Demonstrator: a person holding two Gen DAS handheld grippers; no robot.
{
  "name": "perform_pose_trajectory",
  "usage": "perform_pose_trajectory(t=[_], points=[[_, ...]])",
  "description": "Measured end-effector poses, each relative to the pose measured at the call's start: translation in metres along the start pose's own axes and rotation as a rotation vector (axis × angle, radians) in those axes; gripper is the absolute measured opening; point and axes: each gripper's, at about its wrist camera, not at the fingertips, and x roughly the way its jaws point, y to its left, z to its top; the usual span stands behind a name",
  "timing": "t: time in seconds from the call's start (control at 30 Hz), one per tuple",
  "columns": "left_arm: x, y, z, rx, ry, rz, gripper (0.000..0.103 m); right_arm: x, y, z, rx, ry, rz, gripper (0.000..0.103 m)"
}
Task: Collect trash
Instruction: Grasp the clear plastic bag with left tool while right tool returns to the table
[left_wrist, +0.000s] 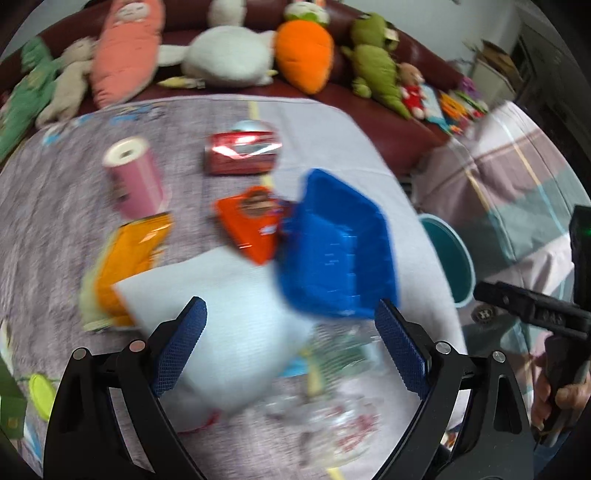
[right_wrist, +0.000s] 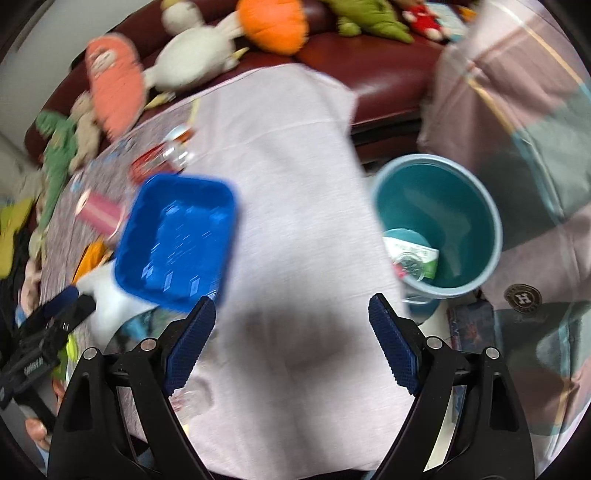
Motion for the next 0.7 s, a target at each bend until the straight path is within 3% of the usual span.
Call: perform_pose_trajectory(t=[0.23,0.7], points=[[-0.009,0.052,-0.018,-0.095,0.001,0.024,0.093,0.032,0.058,-0.027,-0.077,0.116,0.070,0.081],[0.004,0.091,-0.074,-0.130,0.058,0.046,0.093,0.059,0.094,-0.057,-0.140,0.192,0.057,0.081]])
